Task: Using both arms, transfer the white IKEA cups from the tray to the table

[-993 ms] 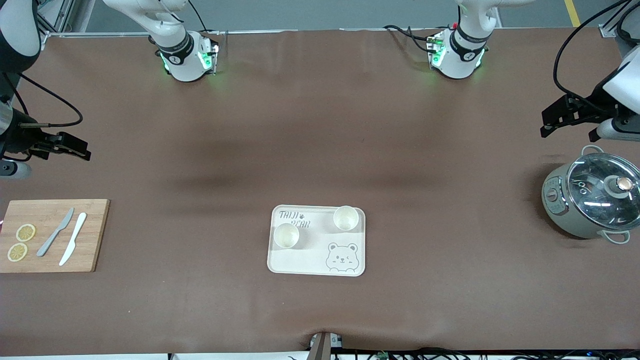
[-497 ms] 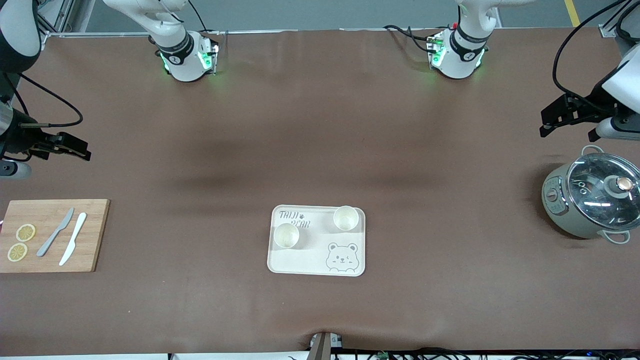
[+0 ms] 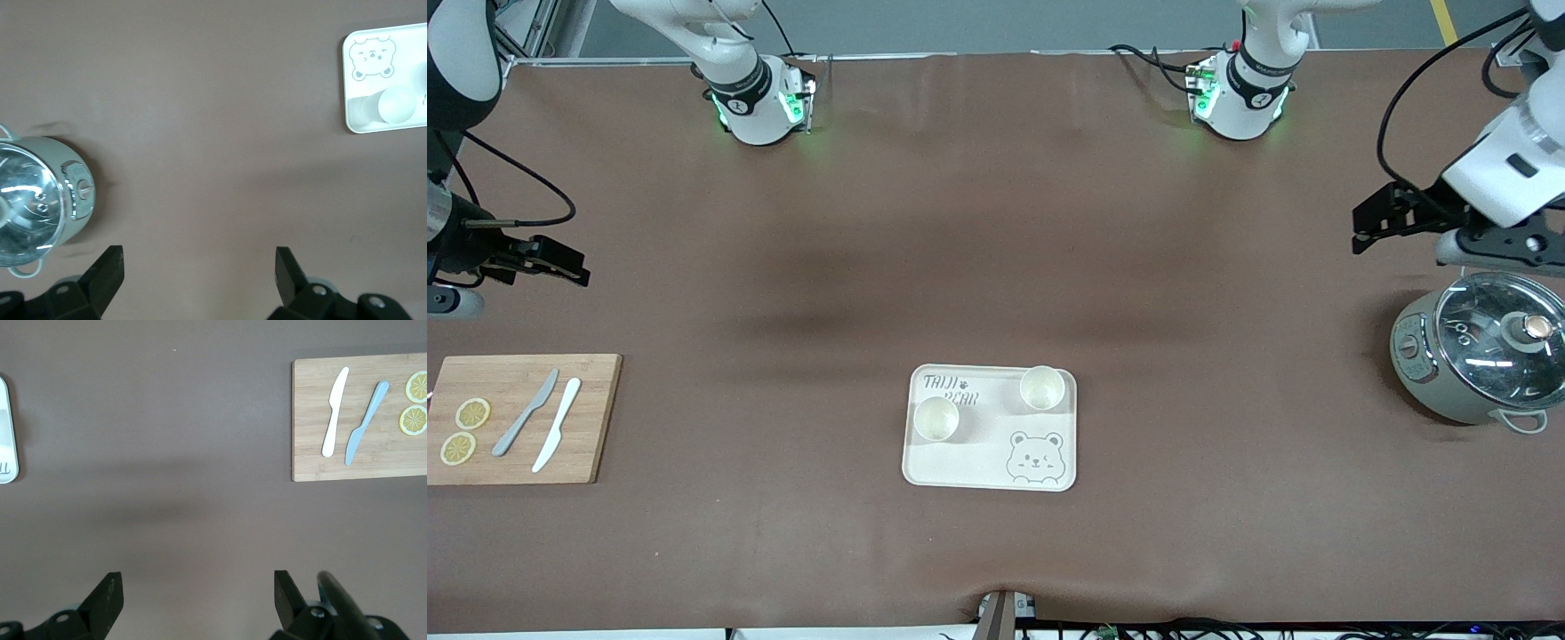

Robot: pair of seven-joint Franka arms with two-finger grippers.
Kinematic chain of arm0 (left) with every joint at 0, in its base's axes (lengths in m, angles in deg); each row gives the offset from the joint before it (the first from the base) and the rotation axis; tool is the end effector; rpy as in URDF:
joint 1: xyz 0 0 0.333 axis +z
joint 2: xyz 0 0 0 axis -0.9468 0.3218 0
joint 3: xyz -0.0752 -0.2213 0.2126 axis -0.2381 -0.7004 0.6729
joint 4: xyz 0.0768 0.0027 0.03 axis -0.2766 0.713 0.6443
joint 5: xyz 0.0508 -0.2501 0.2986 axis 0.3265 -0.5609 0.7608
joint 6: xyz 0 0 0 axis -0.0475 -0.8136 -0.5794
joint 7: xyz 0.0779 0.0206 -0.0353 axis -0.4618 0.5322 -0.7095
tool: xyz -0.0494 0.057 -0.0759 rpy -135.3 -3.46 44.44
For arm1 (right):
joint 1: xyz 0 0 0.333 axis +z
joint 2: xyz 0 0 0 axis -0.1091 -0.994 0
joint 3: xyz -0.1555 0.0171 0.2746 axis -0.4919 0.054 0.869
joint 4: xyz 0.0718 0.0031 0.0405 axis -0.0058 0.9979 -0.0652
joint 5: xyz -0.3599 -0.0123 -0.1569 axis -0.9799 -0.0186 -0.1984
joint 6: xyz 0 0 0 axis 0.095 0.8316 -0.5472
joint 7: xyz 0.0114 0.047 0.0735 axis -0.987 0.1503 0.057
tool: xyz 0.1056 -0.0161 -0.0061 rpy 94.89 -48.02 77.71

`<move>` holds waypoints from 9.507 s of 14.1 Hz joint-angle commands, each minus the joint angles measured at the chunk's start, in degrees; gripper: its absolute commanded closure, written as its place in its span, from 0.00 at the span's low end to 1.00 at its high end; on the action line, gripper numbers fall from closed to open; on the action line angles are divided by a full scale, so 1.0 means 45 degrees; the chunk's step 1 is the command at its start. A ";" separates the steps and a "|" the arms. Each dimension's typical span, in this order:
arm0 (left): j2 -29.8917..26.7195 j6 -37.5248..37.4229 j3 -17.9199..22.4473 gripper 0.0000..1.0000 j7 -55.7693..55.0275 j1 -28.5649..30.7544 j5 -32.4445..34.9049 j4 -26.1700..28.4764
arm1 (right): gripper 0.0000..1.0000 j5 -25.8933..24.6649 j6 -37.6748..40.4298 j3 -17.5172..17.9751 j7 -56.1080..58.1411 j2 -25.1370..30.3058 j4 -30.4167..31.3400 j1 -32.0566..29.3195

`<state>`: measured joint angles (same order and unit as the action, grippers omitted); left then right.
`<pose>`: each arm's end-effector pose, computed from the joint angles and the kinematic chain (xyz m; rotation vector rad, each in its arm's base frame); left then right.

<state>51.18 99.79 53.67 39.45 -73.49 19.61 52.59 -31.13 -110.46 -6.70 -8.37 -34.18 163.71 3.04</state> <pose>0.5687 -0.0900 0.6190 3.1181 -0.2452 0.0281 0.5788 -0.0258 0.5702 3.1250 -0.0544 -0.0922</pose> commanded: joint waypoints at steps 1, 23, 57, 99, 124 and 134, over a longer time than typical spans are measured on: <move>0.0674 -0.0021 -0.0282 0.00 -0.1465 -0.0762 0.0101 -0.0653 | 0.00 -0.0109 -0.0150 0.0098 0.0017 0.0243 0.0289 -0.0065; 0.6163 0.2477 -0.0107 0.00 -0.5749 -0.4907 0.0611 -0.3625 | 0.00 -0.0109 -0.0150 0.0098 0.0036 0.0223 0.0269 -0.0104; 0.9211 0.9354 -0.0166 0.00 -0.6452 -0.5493 0.2603 -0.1028 | 0.00 -0.0109 -0.0286 0.0078 0.0036 0.0126 0.0269 -0.0143; 0.7145 0.7368 -0.0244 1.00 -0.7137 -0.5084 0.2213 -0.1105 | 0.00 -0.0030 -0.0248 0.0098 -0.0080 0.0126 0.0191 -0.0085; 0.1712 0.5916 -0.0302 1.00 0.2564 0.0909 -0.0675 0.3678 | 0.00 -0.0048 -0.7375 0.0078 -1.0487 -0.5124 -0.0919 0.6262; 0.1203 0.9371 -0.0302 1.00 0.6141 0.2963 -0.2296 0.7232 | 0.00 -0.1085 -0.8507 0.0059 -1.1116 -0.7822 -0.2387 0.6712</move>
<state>59.37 138.51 52.71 63.48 -61.50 12.35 80.09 -34.17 -147.59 -6.02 -57.18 -67.04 154.93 32.69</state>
